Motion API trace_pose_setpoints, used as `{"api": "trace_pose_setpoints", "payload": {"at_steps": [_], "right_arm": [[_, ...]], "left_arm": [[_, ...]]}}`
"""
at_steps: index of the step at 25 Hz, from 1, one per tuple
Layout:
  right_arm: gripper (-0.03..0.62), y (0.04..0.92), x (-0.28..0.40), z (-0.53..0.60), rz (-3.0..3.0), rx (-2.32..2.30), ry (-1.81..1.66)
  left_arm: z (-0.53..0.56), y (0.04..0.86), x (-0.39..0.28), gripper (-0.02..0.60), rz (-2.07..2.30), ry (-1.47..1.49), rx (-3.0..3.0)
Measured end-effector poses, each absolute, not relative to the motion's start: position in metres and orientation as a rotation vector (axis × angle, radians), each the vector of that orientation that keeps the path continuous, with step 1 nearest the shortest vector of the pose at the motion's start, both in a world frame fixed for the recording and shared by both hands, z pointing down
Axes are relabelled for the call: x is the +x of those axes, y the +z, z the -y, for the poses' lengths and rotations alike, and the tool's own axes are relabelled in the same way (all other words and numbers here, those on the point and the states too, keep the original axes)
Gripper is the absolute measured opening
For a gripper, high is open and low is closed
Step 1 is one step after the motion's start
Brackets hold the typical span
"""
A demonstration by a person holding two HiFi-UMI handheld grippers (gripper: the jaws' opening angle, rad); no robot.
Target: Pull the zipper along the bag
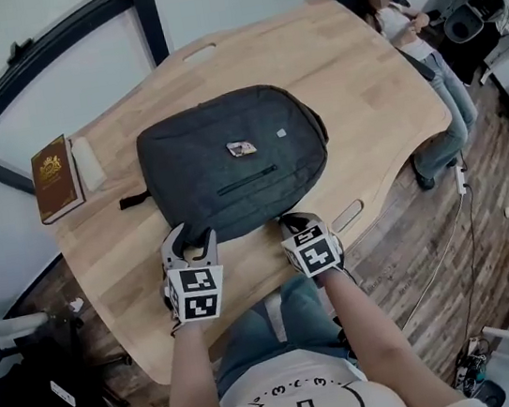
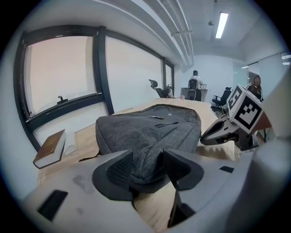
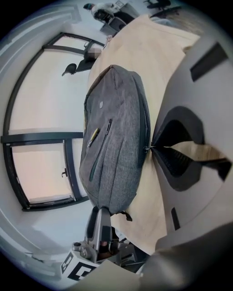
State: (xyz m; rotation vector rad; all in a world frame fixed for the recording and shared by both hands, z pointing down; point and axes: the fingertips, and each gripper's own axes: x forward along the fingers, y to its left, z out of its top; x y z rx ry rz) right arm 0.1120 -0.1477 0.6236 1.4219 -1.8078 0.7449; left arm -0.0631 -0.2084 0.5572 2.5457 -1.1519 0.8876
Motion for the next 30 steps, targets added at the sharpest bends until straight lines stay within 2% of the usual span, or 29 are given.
{"api": "trace_pose_setpoints", "payload": {"at_steps": [12, 23, 26, 30], "right_arm": [[0.067, 0.623, 0.210, 0.161, 1.892, 1.147, 0.648], [0.077, 0.615, 0.278, 0.205, 1.944, 0.930, 0.453], [0.072, 0.615, 0.281, 0.213, 1.948, 0.909, 0.422], [0.058, 0.619, 0.269, 0.205, 1.974, 0.852, 0.450]], "left_arm": [[0.209, 0.557, -0.066, 0.207, 1.316, 1.014, 2.423], [0.210, 0.564, -0.065, 0.209, 1.351, 0.985, 2.448], [0.213, 0.563, -0.063, 0.209, 1.357, 0.938, 2.450], [0.229, 0.566, -0.069, 0.209, 1.382, 1.036, 2.426]]}}
